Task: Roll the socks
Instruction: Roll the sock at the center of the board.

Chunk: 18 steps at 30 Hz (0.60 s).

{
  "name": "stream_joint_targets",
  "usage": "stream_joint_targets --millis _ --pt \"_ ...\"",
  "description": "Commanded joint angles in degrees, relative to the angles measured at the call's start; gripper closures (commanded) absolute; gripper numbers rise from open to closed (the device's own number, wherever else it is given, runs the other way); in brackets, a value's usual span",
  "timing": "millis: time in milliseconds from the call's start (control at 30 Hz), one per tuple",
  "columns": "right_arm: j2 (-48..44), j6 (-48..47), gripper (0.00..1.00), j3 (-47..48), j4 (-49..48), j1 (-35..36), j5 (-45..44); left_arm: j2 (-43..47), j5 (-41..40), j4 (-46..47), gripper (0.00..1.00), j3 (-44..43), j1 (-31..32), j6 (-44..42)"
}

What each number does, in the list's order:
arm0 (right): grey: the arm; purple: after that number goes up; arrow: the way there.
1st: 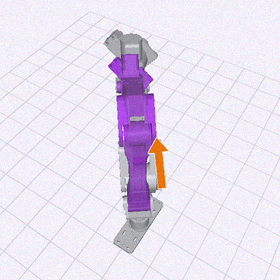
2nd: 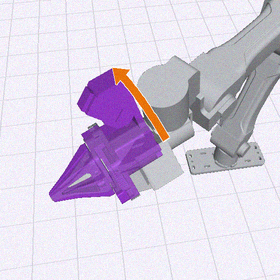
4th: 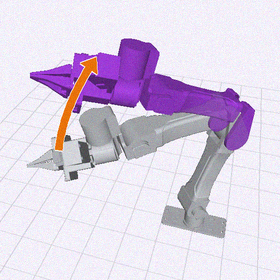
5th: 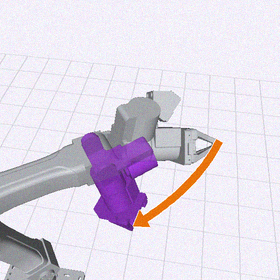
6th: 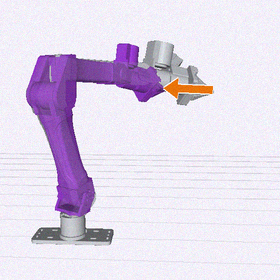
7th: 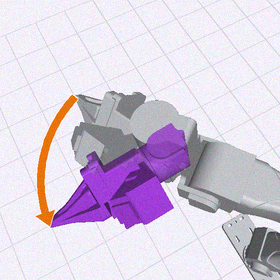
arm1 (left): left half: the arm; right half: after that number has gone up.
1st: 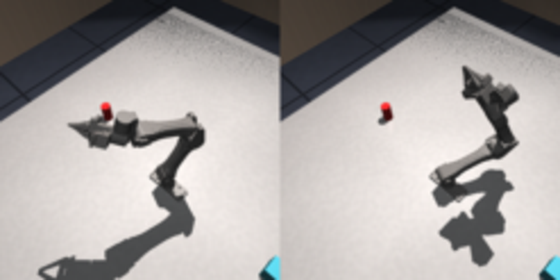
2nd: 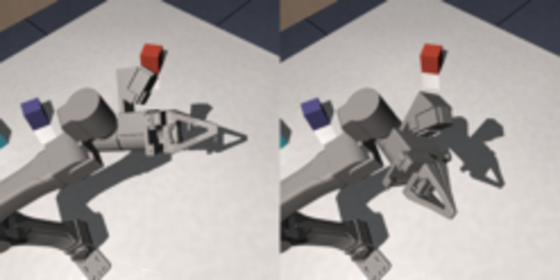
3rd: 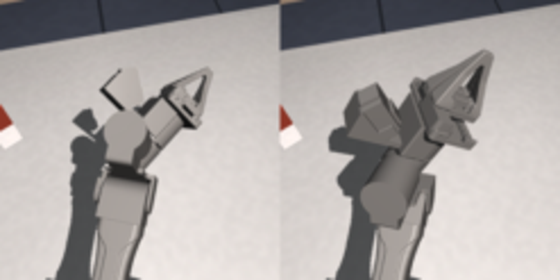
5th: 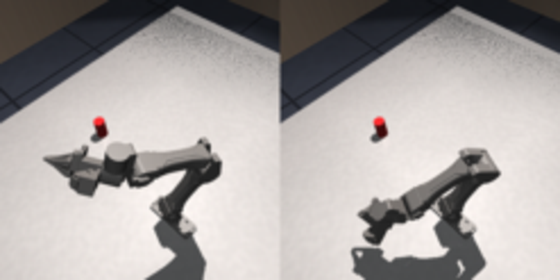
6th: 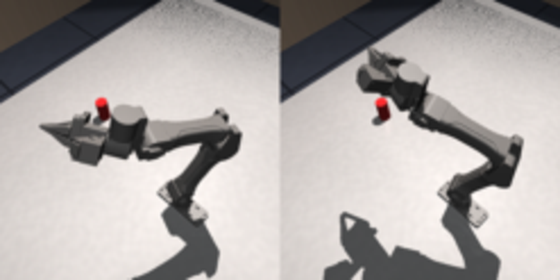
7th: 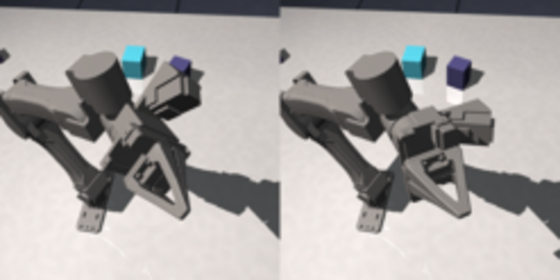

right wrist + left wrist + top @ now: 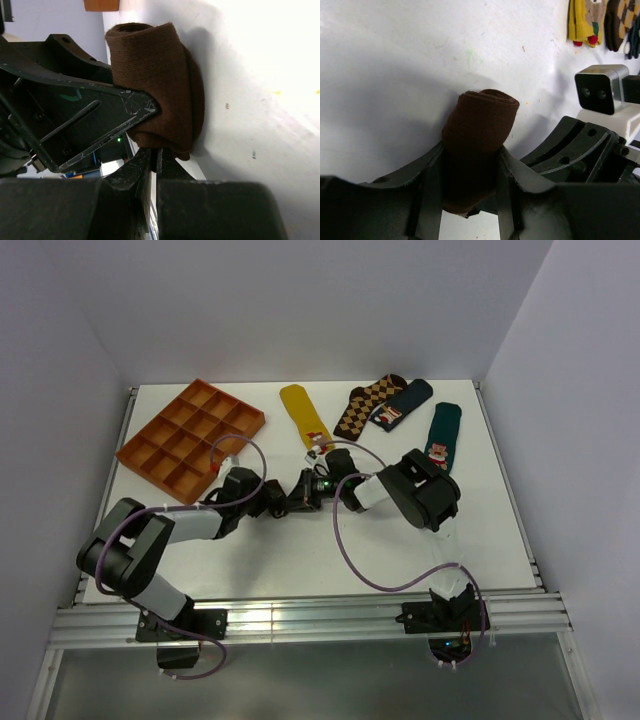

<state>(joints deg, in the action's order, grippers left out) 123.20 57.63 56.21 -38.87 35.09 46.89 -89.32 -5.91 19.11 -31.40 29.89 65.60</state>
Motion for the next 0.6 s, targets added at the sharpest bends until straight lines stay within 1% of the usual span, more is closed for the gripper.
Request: stream_joint_targets --millis 0,33,67,100,133,167,200,233,267,300,333,400,433,467,500,533,567 --pt "0.56 -3.3 0.98 -1.54 7.22 0.68 -3.38 -5.15 -1.46 -11.72 0.71 -2.7 2.28 -2.32" --pt "0.03 -4.79 0.9 -1.28 9.23 0.68 -3.74 -5.86 -2.25 -13.21 0.74 -3.75 2.63 -2.58" --pt "-1.71 -5.76 0.85 -1.19 10.56 0.68 -4.17 -6.56 -2.96 -16.62 0.79 -5.85 3.5 -2.76" --pt "-2.69 -6.81 0.8 -1.19 11.88 0.59 -5.4 -7.7 -4.44 -18.13 0.85 -6.91 3.94 -2.85" --pt "-4.18 -9.0 0.71 -1.53 14.67 0.59 -6.28 -8.32 -5.07 -18.93 0.9 -7.97 4.38 -3.37" --pt "-7.15 -10.24 0.66 -1.8 16.18 0.42 -7.16 -9.11 -5.68 -23.03 0.94 -9.98 5.08 -3.64" --pt "-9.27 -11.56 0.62 -2.15 18.02 0.33 -8.12 -9.47 -6.3 -24.55 1.0 -10.96 5.44 -4.08" --pt "-11.2 -14.44 0.57 -3.02 22.31 0.15 -11.01 -9.64 -7.7 -26.3 1.0 -11.92 5.7 -4.52" --pt "-13.23 -15.86 0.55 -3.55 24.44 0.07 -12.6 -9.82 -8.32 -27.45 1.0 -13.59 6.23 -4.95" --pt "-17.94 -17.36 0.53 -4.08 26.63 -0.37 -14.7 -10.0 -8.76 -30.16 1.0 -14.39 6.32 -5.57" --pt "-19.99 -20.07 0.49 -5.13 31.09 -0.64 -18.12 -10.09 -9.9 -31.32 1.0 -15.96 6.5 -5.92" --pt "-26.74 -23.24 0.46 -6.54 34.9 -1.68 -22.0 -10.7 -11.04 -33.87 1.0 -17.64 6.85 -7.15" --pt "-29.13 -24.04 0.44 -8.03 38.31 -2.04 -25.85 -11.05 -11.66 -36.23 1.0 -18.43 7.02 -7.68" --pt "-31.15 -24.83 0.44 -8.82 39.82 -2.48 -27.89 -11.4 -12.71 -37.56 1.0 -20.26 7.29 -8.12" --pt "-35.26 -26.06 0.43 -10.4 40.8 -3.27 -29.65 -12.27 -13.24 -38.53 1.0 -21.07 7.38 -9.08" --pt "-36.87 -26.51 0.43 -11.02 42.55 -3.71 -32.28 -12.54 -13.6 -40.28 1.0 -22.38 7.55 -9.52" --pt "-38.28 -27.03 0.42 -11.55 43.09 -4.15 -33.09 -13.33 -14.21 -40.99 1.0 -23.0 7.9 -9.96"
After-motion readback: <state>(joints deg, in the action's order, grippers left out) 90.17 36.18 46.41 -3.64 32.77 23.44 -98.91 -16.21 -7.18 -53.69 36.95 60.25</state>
